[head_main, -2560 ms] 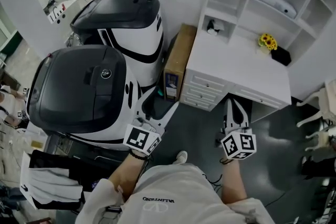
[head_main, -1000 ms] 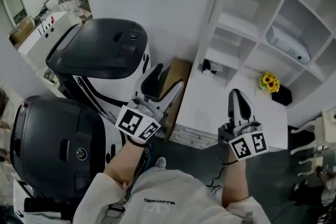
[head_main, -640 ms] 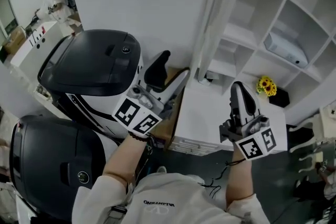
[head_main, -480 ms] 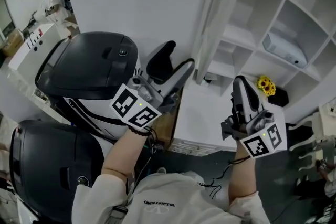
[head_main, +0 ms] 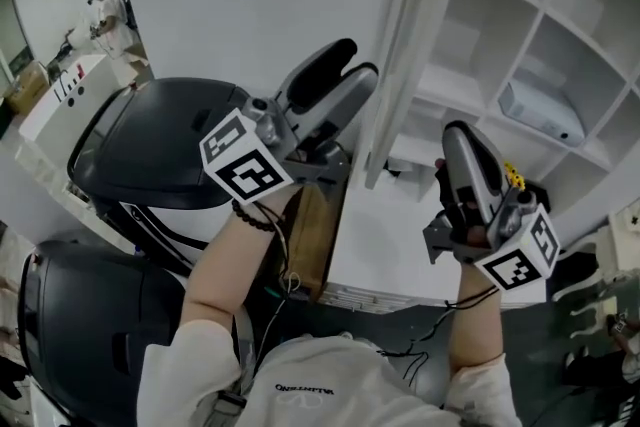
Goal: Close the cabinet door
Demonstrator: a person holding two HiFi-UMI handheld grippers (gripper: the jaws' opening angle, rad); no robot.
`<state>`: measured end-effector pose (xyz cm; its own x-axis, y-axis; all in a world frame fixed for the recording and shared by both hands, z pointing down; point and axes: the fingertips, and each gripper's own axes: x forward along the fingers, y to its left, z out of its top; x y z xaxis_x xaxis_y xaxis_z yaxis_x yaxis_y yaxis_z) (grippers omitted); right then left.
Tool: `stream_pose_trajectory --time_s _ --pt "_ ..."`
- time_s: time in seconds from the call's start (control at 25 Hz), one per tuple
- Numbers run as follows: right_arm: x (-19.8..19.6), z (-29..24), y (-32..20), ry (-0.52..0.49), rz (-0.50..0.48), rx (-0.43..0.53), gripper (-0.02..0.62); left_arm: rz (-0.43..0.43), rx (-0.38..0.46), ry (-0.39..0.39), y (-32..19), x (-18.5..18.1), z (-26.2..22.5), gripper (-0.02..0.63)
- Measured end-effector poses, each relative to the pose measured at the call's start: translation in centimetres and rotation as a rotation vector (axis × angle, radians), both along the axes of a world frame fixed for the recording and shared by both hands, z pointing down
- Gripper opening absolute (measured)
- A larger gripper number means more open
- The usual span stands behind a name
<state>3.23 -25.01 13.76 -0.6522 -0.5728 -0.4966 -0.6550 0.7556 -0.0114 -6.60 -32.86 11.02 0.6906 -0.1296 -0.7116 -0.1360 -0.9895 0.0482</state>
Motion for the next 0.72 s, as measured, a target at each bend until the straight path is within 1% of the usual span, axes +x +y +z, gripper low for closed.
stream_pose_trajectory --time_s 0.12,0.2,0.44,0.56,0.72 --pt "-0.2 -1.1 -0.6 -0.004 -0.047 -0.001 0.009 0.050 0.005 0.017 -0.3 0.4 -1.9 0.236" --pt "-0.2 -1.3 -0.9 -0.008 -0.062 -0.008 0.009 0.086 0.002 0.024 -0.4 0.9 -2.9 0.236" --pt "0.0 -3.6 -2.6 -0.009 -0.116 0.001 0.009 0.203 -0.027 0.041 -2.0 2.9 -5.6 0.236" --pt "0.0 -4.3 -2.9 -0.006 -0.138 0.004 0.009 0.230 -0.016 0.048 -2.0 3.4 -6.6 0.234" --pt "-0.5 -5.0 -2.7 0.010 -0.157 0.014 0.009 0.247 -0.017 0.039 -1.8 3.7 -7.4 0.198"
